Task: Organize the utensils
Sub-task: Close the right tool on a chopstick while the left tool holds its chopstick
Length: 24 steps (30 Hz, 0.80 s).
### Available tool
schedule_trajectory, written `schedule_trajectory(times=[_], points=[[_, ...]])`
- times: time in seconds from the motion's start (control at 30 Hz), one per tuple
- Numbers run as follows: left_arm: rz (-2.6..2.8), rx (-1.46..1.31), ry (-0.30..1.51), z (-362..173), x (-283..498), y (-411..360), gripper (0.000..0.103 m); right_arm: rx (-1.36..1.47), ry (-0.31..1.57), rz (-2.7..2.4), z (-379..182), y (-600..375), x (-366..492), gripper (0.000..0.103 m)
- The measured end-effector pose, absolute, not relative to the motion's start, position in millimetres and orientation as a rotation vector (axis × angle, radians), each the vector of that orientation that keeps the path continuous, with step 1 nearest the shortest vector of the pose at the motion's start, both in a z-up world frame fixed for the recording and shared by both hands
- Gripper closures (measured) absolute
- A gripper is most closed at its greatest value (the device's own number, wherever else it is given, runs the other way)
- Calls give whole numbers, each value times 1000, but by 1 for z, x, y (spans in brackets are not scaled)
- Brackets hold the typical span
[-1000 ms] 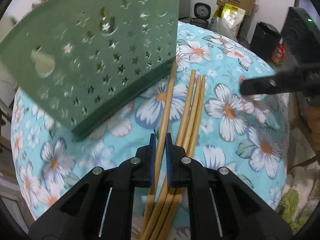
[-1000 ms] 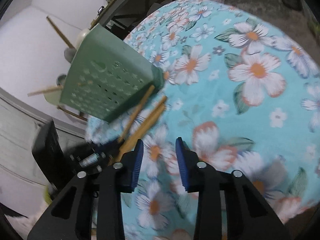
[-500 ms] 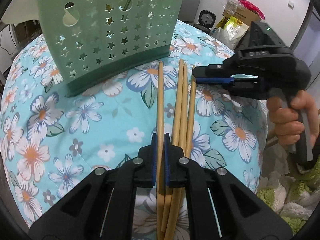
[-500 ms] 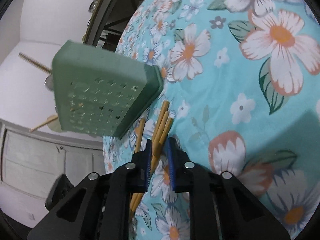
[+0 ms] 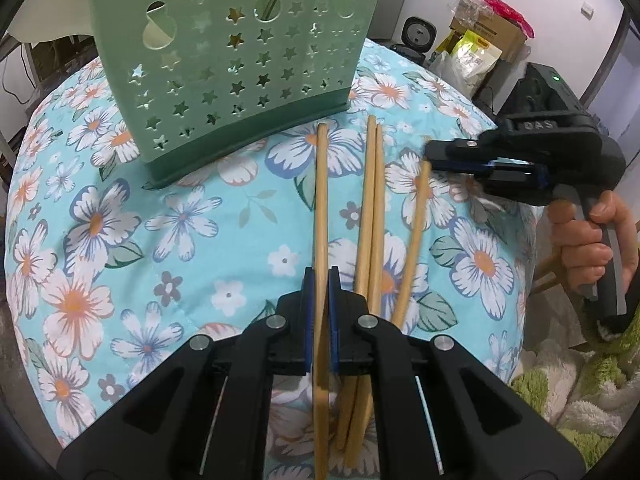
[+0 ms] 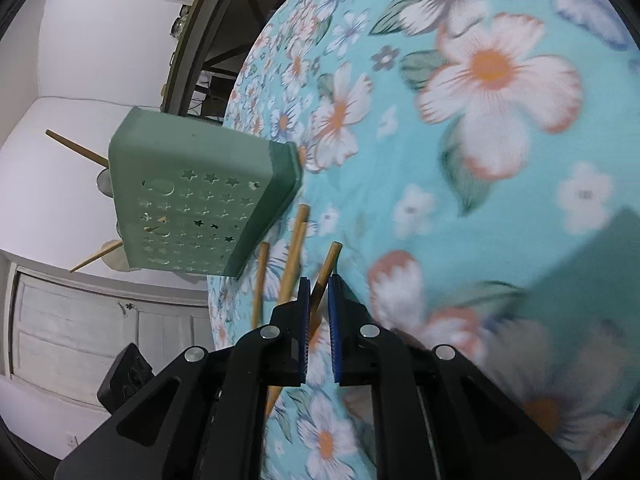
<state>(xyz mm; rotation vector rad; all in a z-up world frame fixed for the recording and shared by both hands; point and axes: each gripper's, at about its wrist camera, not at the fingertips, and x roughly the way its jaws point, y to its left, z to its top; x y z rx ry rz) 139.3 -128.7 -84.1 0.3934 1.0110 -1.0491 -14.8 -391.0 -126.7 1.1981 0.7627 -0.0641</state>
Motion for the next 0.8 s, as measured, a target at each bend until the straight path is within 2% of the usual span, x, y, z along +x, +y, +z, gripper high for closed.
schedule_trajectory(times=[0.27,0.8], points=[[-1038,385,1010,-73,154,-133,95,1152,780,-101,-122,-401,-27,92],[-1065,480,997,-86,176,-211,95,1165,788,-114,-127,-399,-12,91]])
